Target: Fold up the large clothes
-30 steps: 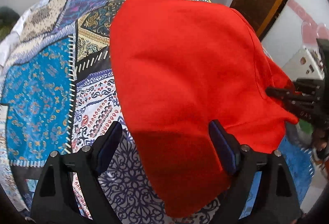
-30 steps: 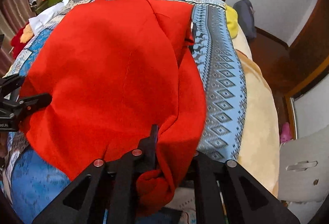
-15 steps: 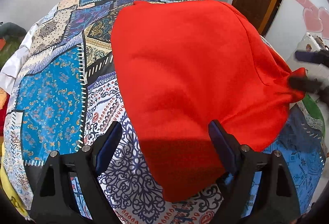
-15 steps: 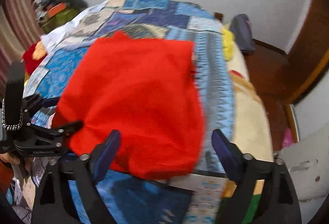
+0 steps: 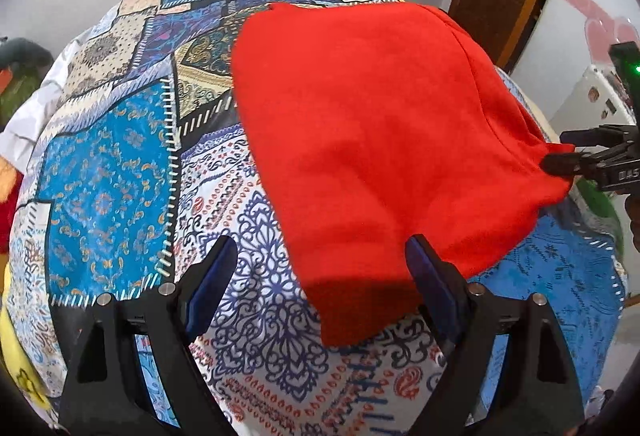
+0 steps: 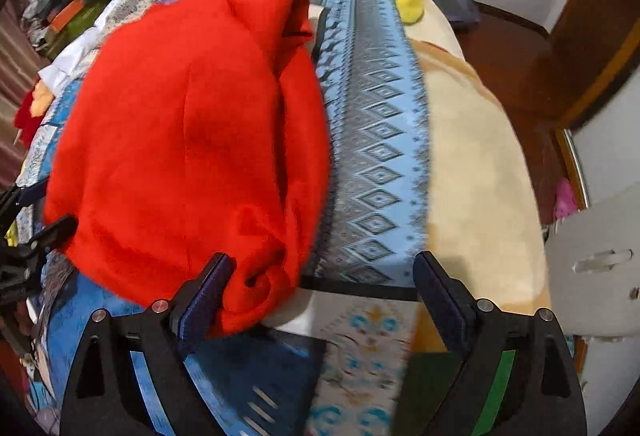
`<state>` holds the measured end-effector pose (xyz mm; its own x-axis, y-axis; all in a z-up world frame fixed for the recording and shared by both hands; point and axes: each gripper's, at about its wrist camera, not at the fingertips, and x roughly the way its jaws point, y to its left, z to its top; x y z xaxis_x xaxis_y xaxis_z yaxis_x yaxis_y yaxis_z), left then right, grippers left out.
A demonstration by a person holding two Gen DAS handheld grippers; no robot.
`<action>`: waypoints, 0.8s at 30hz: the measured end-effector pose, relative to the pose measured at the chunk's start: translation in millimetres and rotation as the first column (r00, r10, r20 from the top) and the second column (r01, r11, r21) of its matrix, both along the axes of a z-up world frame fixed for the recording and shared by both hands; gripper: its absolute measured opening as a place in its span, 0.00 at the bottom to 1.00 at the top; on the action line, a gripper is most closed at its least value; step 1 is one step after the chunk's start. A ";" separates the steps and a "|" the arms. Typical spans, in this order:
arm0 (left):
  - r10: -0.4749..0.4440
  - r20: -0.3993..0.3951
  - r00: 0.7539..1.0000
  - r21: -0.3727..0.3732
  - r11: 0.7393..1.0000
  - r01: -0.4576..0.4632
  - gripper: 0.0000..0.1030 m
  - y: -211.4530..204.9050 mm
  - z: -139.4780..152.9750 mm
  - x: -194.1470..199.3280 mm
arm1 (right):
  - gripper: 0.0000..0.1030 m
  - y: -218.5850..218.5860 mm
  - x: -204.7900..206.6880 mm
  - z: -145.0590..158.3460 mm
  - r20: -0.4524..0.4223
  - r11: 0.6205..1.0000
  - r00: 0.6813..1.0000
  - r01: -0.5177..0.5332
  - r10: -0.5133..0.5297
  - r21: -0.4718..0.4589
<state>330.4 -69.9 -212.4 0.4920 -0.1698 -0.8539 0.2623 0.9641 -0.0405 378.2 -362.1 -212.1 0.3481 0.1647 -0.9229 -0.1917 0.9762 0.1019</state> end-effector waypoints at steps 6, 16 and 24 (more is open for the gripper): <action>0.047 0.045 0.998 -0.001 0.999 -0.047 0.84 12.4 25.3 15.5 | 0.88 2.4 3.6 36.2 0.101 0.998 0.994 -0.042 0.038 0.040; 0.062 -0.131 0.989 -0.162 0.983 -0.083 0.84 20.3 6.4 87.1 | 0.91 38.0 67.2 5.9 0.029 0.990 0.995 -0.094 0.092 0.107; 0.004 -0.183 0.983 -0.184 0.982 -0.039 0.90 -5.7 -17.0 114.6 | 0.91 54.4 108.0 -25.0 -0.033 0.967 0.990 -0.126 0.136 0.221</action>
<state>445.0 -75.5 -229.4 0.3378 -0.3255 -0.8831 0.2134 0.9404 -0.2649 486.2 -307.7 -237.1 0.2665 0.4044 -0.8749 -0.3060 0.8962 0.3211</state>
